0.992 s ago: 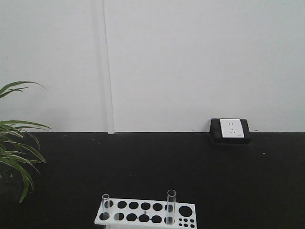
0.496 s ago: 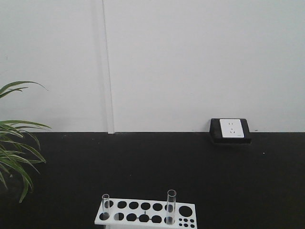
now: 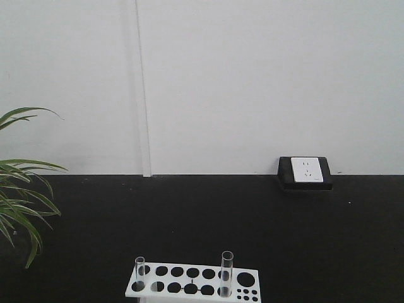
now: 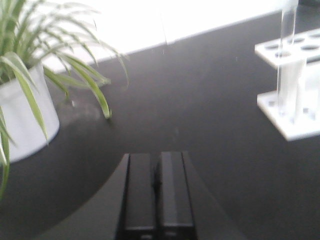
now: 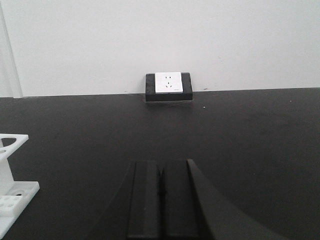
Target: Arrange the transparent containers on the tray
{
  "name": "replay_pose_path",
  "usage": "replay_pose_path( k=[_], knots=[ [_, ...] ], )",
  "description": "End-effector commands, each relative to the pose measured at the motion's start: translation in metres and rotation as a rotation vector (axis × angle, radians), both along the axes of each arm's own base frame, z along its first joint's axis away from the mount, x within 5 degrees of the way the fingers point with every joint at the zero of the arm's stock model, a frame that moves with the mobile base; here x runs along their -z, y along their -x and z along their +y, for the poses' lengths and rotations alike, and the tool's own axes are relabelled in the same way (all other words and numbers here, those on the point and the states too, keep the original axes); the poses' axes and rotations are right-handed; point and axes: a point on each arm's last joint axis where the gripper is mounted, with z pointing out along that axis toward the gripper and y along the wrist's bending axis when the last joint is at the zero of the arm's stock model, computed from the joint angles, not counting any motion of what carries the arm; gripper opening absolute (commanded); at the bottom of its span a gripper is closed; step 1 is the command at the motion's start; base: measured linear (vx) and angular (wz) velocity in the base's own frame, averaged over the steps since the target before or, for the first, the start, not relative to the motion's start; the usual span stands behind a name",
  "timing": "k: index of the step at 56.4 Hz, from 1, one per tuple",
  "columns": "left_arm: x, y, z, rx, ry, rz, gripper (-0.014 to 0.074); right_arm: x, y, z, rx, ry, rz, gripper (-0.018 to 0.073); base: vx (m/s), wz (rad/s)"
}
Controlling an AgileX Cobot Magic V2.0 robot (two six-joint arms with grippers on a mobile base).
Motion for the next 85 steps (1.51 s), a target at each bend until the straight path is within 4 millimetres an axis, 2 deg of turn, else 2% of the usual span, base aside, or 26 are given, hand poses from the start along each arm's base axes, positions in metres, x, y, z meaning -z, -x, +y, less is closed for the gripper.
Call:
replay_pose_path(
  k=[1,17,28,34,42,46,51,55,60,65,69,76,79,85],
  knots=[
    [-0.007,-0.001,-0.002,0.021,0.011,-0.169,-0.0006,-0.006,0.0,0.0,-0.003,0.002,-0.1,-0.0011,0.0,0.0],
    [-0.011,-0.001,-0.002,0.025,0.018,-0.219,-0.0006,-0.015,0.001,0.001,-0.007,-0.012,-0.193,-0.0011,0.0,0.0],
    [-0.013,-0.001,-0.002,0.015,0.244,-0.214,-0.0006,-0.019,0.001,0.001,-0.008,-0.012,-0.235,-0.0011,0.0,0.0],
    [-0.012,-0.001,-0.002,0.014,0.24,-0.207,-0.0006,-0.019,0.002,0.001,-0.009,-0.011,-0.241,-0.0011,0.0,0.0],
    [-0.023,0.001,-0.002,0.026,0.249,-0.32,-0.0006,-0.023,0.002,0.001,-0.01,-0.011,-0.282,-0.0011,0.0,0.0],
    [-0.035,0.003,-0.002,0.039,0.261,-0.447,-0.0006,-0.03,0.004,0.001,-0.013,-0.029,-0.337,-0.0011,0.0,0.0],
    [-0.06,0.011,-0.001,0.058,0.276,-0.629,-0.0006,-0.049,0.009,0.001,-0.021,-0.058,-0.411,-0.0011,0.0,0.0],
    [-0.087,0.02,0.0,0.067,0.282,-0.708,-0.0006,-0.076,0.016,0.002,-0.022,-0.032,-0.483,-0.0011,0.0,0.0],
    [-0.13,0.029,0.001,0.07,0.281,-0.738,-0.0006,-0.123,0.028,0.003,-0.018,0.046,-0.587,-0.0011,0.0,0.0],
    [-0.167,0.025,0.0,0.06,0.248,-0.691,-0.0006,-0.166,0.028,0.004,-0.012,0.099,-0.622,-0.0011,0.0,0.0],
    [-0.195,0.016,-0.001,0.052,0.211,-0.662,-0.0006,-0.196,0.02,0.003,-0.011,0.105,-0.621,-0.0011,0.0,0.0],
    [-0.226,-0.024,-0.005,0.041,0.176,-0.555,-0.0006,-0.232,-0.011,0.003,-0.015,0.096,-0.584,-0.0011,0.0,0.0],
    [-0.232,-0.04,-0.006,0.039,0.178,-0.52,-0.0006,-0.242,-0.024,0.003,-0.017,0.096,-0.574,-0.0011,0.0,0.0],
    [-0.234,-0.077,-0.01,0.034,0.174,-0.446,-0.0006,-0.247,-0.058,0.003,-0.023,0.094,-0.516,-0.0011,0.0,0.0]
  ],
)
